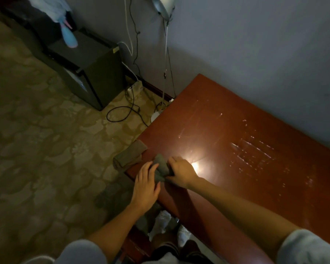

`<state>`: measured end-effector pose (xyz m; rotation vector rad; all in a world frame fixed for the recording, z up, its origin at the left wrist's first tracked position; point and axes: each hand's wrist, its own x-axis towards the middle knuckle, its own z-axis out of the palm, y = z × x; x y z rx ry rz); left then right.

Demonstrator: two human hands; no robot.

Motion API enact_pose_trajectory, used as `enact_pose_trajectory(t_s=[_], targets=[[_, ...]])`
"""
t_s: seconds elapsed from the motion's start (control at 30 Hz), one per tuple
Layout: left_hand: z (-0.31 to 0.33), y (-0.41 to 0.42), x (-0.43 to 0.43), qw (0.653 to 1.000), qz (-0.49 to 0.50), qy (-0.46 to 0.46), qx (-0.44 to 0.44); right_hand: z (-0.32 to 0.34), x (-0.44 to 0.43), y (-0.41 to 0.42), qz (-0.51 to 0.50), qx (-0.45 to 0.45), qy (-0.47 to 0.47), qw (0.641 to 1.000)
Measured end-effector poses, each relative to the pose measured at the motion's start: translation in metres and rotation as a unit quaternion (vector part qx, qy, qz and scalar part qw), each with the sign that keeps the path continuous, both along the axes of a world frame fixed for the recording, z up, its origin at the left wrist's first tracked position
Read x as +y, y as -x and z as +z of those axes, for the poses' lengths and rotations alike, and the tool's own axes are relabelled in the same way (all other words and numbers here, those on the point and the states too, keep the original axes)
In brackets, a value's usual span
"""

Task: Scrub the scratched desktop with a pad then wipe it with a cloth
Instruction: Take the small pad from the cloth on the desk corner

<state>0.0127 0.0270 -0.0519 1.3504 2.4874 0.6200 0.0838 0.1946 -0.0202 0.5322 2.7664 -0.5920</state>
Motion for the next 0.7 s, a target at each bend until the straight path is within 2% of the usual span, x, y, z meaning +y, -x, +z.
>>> enact_pose_trajectory(t_s=[0.17,0.33,0.5,0.7], targets=[[0.006,0.01,0.018,0.999,-0.024,-0.03,-0.031,0.008,0.01,-0.009,-0.11,0.013,0.105,0.988],[0.004,0.041,0.031,0.997,-0.009,-0.068,0.035,0.002,0.02,-0.001,-0.096,0.056,0.209,0.972],[-0.017,0.084,0.031,0.986,0.0,-0.091,0.139,-0.021,0.028,0.018,-0.05,0.153,0.183,0.97],[-0.031,0.109,0.03,0.99,0.071,-0.032,0.12,-0.035,0.033,0.028,-0.085,0.25,0.203,0.943]])
